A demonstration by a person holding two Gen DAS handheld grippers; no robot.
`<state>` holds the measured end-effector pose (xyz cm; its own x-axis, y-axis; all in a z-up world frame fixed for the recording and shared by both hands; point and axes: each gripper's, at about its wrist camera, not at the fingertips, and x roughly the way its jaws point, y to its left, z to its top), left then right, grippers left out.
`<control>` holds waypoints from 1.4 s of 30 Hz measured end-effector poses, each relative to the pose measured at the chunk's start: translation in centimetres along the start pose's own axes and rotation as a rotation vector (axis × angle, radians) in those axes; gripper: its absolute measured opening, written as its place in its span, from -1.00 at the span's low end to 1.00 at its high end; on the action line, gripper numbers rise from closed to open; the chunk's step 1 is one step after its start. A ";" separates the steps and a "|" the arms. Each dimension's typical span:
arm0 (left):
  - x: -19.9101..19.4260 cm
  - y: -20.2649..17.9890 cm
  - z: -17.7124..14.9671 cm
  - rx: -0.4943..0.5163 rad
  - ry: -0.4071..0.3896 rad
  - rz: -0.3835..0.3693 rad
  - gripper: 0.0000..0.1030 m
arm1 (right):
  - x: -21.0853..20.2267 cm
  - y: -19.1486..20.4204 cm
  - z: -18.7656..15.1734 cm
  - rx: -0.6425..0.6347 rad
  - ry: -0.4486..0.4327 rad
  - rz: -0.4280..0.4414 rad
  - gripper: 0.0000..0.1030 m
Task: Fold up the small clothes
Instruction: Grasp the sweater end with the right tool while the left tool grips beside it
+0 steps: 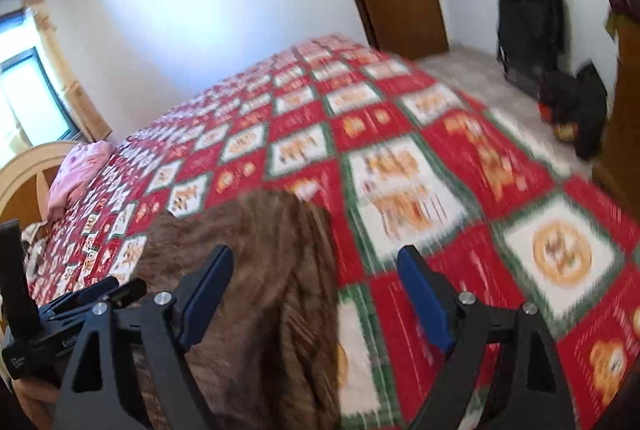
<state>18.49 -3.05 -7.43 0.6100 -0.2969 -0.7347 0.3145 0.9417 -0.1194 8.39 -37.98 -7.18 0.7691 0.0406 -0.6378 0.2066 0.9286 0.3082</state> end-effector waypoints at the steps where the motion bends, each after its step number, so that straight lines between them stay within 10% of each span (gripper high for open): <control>1: 0.0 -0.2 -0.1 0.003 0.000 -0.009 0.38 | 0.2 -0.3 -0.2 0.020 0.019 -0.006 0.69; 14: 1.9 2.1 -2.2 -0.152 0.026 -0.137 0.49 | 1.9 -0.9 -1.1 0.069 0.115 0.087 0.72; 30: 2.2 0.9 -2.3 -0.093 0.016 -0.101 0.60 | 4.0 2.1 -2.2 -0.044 0.182 0.154 0.73; 42: 2.4 0.8 -2.3 -0.089 0.010 -0.091 0.60 | 4.1 3.7 -2.7 -0.124 0.191 0.156 -0.05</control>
<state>18.51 -2.63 -10.82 0.5745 -0.3806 -0.7246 0.3023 0.9214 -0.2443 10.71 -33.35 -10.55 0.6552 0.2448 -0.7147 0.0097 0.9432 0.3320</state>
